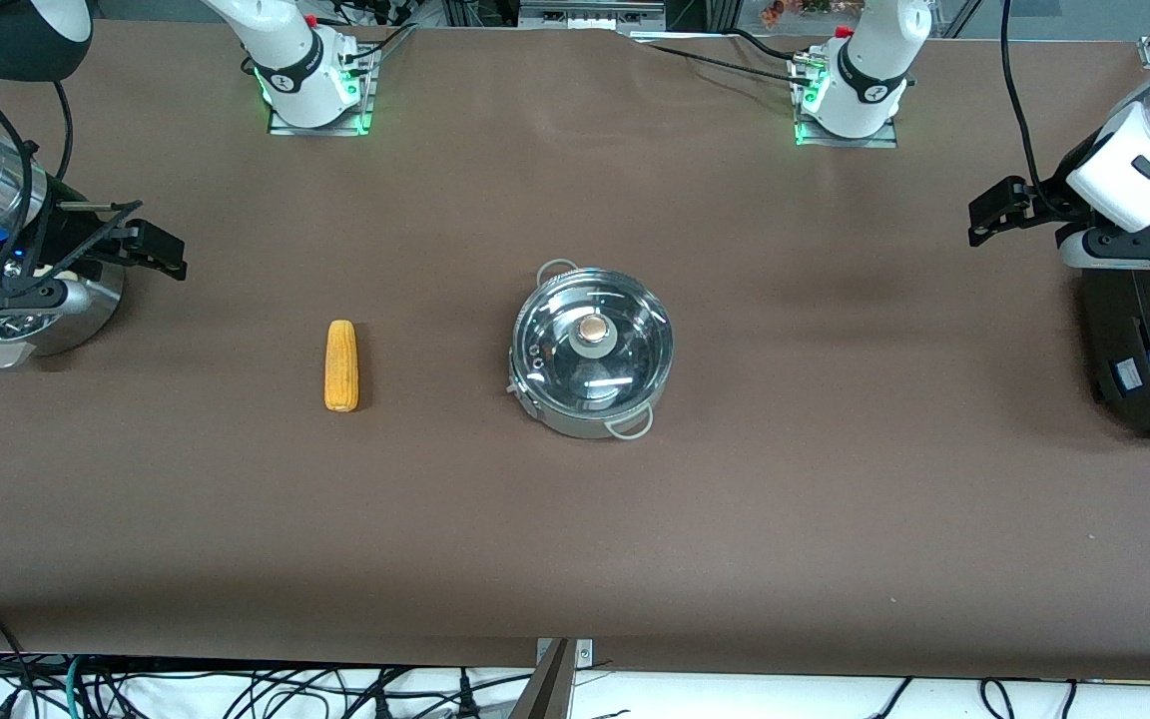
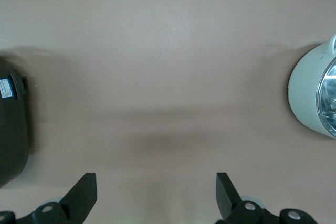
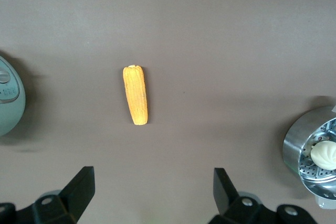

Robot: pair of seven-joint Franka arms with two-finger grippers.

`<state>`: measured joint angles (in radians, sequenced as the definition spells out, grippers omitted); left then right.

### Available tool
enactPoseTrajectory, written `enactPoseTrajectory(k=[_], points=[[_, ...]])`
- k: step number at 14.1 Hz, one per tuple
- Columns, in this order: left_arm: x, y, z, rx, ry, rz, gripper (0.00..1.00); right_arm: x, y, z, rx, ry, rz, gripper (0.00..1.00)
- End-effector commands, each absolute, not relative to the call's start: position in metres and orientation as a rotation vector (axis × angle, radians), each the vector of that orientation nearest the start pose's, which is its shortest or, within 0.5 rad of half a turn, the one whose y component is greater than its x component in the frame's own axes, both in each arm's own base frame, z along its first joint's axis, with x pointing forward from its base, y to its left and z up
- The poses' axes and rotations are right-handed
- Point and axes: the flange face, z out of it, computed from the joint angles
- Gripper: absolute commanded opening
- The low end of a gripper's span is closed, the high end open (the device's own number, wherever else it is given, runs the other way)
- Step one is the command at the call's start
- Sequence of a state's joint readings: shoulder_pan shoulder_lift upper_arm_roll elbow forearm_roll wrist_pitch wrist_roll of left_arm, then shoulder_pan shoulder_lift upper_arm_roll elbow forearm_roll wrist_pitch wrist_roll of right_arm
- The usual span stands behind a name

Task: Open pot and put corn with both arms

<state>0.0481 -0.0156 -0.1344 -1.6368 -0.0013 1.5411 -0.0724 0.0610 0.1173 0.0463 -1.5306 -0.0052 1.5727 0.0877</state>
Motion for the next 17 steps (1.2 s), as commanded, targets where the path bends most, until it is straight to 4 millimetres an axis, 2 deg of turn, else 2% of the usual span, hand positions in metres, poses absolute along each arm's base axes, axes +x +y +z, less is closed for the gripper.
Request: enactPoseTrajectory(k=[1, 8, 11, 12, 14, 17], points=[[0.541, -0.052, 0.606, -3.133, 0.034, 0.13, 1.0, 0.583, 0.06, 0.579, -3.136, -0.009, 0.114, 1.0], [0.543, -0.058, 0.597, -3.132, 0.051, 0.173, 1.0, 0.584, 0.06, 0.579, -3.136, -0.009, 0.116, 1.0], [0.546, -0.073, 0.591, -3.136, 0.094, 0.191, 1.0, 0.583, 0.06, 0.579, -3.136, -0.009, 0.114, 1.0], [0.545, -0.082, 0.589, -3.138, 0.12, 0.197, 1.0, 0.584, 0.06, 0.579, -3.136, -0.009, 0.116, 1.0], [0.545, -0.12, 0.578, -3.13, 0.209, 0.226, 1.0, 0.584, 0.06, 0.579, -3.136, -0.009, 0.116, 1.0], [0.55, -0.186, 0.575, -3.126, 0.121, 0.21, 1.0, 0.584, 0.06, 0.579, -3.136, -0.009, 0.116, 1.0]])
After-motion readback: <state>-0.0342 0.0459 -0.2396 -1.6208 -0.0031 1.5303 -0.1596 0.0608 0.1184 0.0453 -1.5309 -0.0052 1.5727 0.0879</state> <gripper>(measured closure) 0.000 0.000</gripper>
